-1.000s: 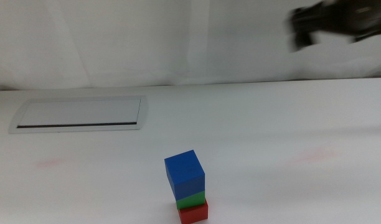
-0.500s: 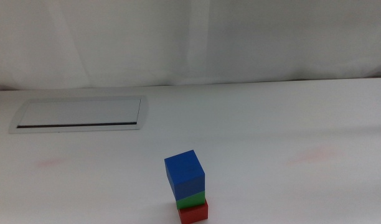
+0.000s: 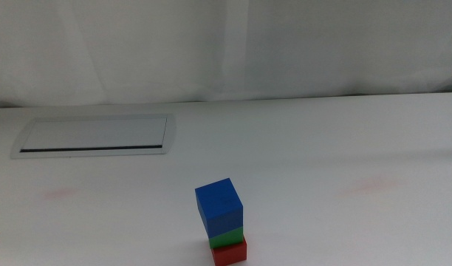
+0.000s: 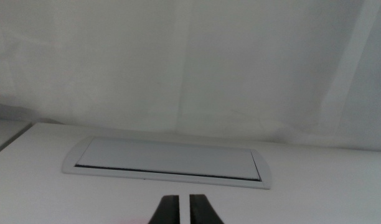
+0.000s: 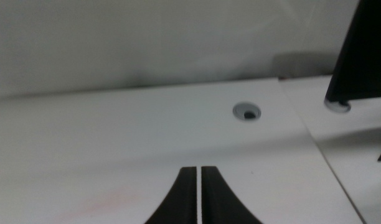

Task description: Stack red cubes first, then green, then blue cubes in a specific spot.

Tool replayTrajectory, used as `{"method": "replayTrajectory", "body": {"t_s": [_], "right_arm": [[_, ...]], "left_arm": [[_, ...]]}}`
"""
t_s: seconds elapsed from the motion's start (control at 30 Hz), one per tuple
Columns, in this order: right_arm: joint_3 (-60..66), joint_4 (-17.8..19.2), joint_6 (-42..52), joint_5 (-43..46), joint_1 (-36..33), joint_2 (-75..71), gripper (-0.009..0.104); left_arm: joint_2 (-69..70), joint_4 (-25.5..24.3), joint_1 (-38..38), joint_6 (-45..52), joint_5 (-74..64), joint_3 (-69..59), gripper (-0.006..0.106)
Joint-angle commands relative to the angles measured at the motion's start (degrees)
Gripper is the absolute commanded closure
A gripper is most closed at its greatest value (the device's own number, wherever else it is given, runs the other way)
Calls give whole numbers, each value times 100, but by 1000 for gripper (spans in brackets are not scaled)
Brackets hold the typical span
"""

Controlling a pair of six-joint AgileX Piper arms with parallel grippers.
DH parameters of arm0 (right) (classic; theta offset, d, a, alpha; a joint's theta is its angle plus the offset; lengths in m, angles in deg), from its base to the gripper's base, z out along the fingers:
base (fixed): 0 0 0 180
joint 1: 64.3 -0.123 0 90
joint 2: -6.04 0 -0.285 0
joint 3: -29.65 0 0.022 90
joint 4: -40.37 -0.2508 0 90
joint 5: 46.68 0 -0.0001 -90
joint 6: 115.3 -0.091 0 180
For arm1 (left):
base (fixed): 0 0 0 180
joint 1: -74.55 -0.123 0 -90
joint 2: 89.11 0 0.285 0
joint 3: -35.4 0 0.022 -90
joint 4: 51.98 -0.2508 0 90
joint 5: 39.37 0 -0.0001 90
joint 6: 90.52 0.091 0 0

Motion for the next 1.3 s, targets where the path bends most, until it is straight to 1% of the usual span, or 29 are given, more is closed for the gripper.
{"method": "replayTrajectory", "body": {"t_s": [0.0, 0.13, 0.2, 0.27, 0.33, 0.4, 0.47, 0.67, 0.77, 0.93, 1.1, 1.27], "right_arm": [[504, -5, 39, 178, 39, -957, 98], [1076, -91, -19, 398, 39, -2000, 98], [1462, -148, -654, 761, 39, -2187, 98], [1788, -48, -1118, 1194, 39, -2124, 98], [2184, 64, -1056, 1742, 39, -2014, 98], [2550, 339, -1055, 2339, 39, -1887, 98], [2913, 542, -1055, 2703, 39, -1732, 98], [3423, 663, -1042, 2929, 39, -1537, 98], [3534, 818, -850, 3350, 39, -1538, 98], [3717, 819, -859, 3585, 39, -1538, 98], [3731, 799, -859, 3571, 39, -1538, 98], [3731, 799, -859, 3571, 39, -1538, 98]], "left_arm": [[24, 33, 34, 15, 11, -222, 103], [24, 33, 34, 15, 11, -222, 103], [24, 33, 34, 15, 11, -222, 103], [24, 33, 34, 15, 11, -222, 103], [24, 33, 34, 15, 11, -222, 103], [24, 33, 34, 15, 11, -222, 103], [24, 33, 34, 15, 11, -222, 103], [24, 33, 34, 15, 11, -222, 103], [24, 33, 34, 15, 11, -222, 103], [24, 33, 34, 15, 11, -222, 103], [24, 33, 34, -2, 11, -222, 103], [24, 33, 34, 237, 11, -222, 103]]}}
